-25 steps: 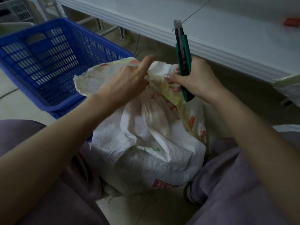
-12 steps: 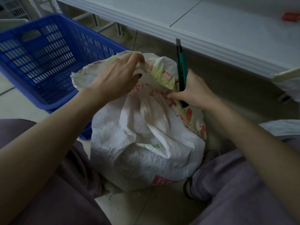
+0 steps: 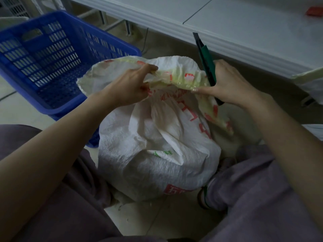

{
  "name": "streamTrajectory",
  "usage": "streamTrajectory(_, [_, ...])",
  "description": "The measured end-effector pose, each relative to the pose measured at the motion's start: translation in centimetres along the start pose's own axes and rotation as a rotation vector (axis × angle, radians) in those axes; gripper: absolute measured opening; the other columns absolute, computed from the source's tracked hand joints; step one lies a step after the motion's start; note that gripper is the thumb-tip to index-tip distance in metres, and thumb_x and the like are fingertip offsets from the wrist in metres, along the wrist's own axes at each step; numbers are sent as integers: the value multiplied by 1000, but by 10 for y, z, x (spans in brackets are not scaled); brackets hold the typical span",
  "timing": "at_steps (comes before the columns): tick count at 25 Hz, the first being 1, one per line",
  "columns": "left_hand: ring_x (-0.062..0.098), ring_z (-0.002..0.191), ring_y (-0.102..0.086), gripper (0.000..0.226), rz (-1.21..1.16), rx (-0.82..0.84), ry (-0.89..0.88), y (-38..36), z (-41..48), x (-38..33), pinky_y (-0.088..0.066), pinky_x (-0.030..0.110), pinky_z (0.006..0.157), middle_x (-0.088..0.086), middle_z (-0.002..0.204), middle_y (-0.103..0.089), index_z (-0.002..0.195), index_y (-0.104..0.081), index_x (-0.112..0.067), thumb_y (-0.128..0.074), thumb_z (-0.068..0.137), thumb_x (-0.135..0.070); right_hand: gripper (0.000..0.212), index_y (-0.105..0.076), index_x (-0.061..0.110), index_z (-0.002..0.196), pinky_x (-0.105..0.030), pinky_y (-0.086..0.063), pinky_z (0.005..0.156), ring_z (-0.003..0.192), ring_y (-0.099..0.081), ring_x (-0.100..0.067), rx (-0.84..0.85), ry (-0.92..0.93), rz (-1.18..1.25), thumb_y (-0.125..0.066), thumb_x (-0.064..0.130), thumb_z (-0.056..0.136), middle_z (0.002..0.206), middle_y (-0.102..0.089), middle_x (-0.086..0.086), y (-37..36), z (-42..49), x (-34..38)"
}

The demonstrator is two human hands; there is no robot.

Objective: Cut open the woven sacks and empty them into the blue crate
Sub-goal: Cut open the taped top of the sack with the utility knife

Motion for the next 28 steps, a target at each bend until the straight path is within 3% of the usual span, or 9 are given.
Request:
streamTrajectory(3, [26, 105, -57, 58, 16, -23, -45, -2, 3, 0, -33, 18, 83, 10, 131, -53, 136, -41, -9, -64, 83, -8, 28, -47, 14, 103, -16, -34, 57, 71, -50, -10, -2, 133, -49, -53, 40, 93, 91, -48, 0, 12, -16, 23])
streamTrajectory(5, [26, 104, -58, 58, 22, -23, -62, -5, 5, -1, -35, 20, 83, 11, 130, -54, 135, -42, -9, -66, 83, -9, 21, -46, 16, 94, -24, -39, 50, 60, -51, -12, 100, 179, -117, -50, 37, 94, 76, -50, 0, 7, -28, 33])
streamTrajectory(8, [23, 103, -57, 60, 32, -19, -53, -8, 8, -2, -36, 20, 84, 10, 130, -54, 136, -40, -9, -67, 82, -11, 17, -50, 18, 94, -27, -39, 49, 57, -51, -13, 219, 212, -254, -52, 35, 93, 68, -48, 2, -7, -34, 37])
streamTrajectory(13, [24, 96, -59, 59, 74, 6, -121, -12, 9, -9, -35, 17, 80, 12, 126, -57, 132, -44, -6, -71, 79, -8, 29, -58, 12, 112, -28, -35, 54, 64, -46, -18, 134, 222, -397, -54, 33, 92, 73, -42, 2, -9, -28, 41])
streamTrajectory(16, [21, 97, -58, 61, 99, 30, -111, -15, 11, -11, -37, 17, 77, 10, 129, -54, 133, -41, -8, -70, 79, -8, 31, -56, 11, 117, -26, -30, 47, 59, -41, -15, 128, 190, -485, -52, 31, 94, 72, -38, 1, -12, -25, 49])
streamTrajectory(22, [25, 105, -57, 68, 193, 73, -83, -13, 7, -13, -41, 27, 78, 7, 134, -51, 139, -34, -17, -68, 81, -10, 32, -46, 17, 96, -29, -26, 48, 58, -42, -13, 304, 58, -347, -34, 46, 97, 71, -43, 1, -25, -23, 54])
streamTrajectory(25, [26, 106, -56, 67, 184, 75, -77, -12, 7, -11, -37, 24, 77, 8, 134, -51, 140, -33, -16, -68, 82, -11, 37, -48, 18, 122, -30, -31, 54, 63, -45, -12, 368, 64, -245, -30, 42, 100, 81, -49, 1, -28, -27, 55])
streamTrajectory(26, [26, 107, -56, 68, 181, 84, -74, -14, 8, -10, -37, 25, 78, 9, 134, -50, 140, -33, -15, -68, 82, -11, 44, -40, 21, 139, -29, -33, 54, 63, -45, -11, 372, 97, -257, -32, 41, 100, 85, -50, 1, -27, -30, 56])
streamTrajectory(28, [27, 111, -55, 70, 178, 110, -66, -18, 9, -8, -42, 30, 84, 10, 134, -50, 139, -33, -15, -70, 80, -11, 53, -25, 30, 149, -23, -31, 50, 58, -40, -6, 312, 179, -316, -38, 41, 100, 78, -48, 3, -24, -36, 59])
Point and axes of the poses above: each hand's wrist, its own z-axis towards the middle knuckle, its own y-axis out of the back of the hand, x = y × z, the point moved 6 cm from there along z, towards the middle knuckle
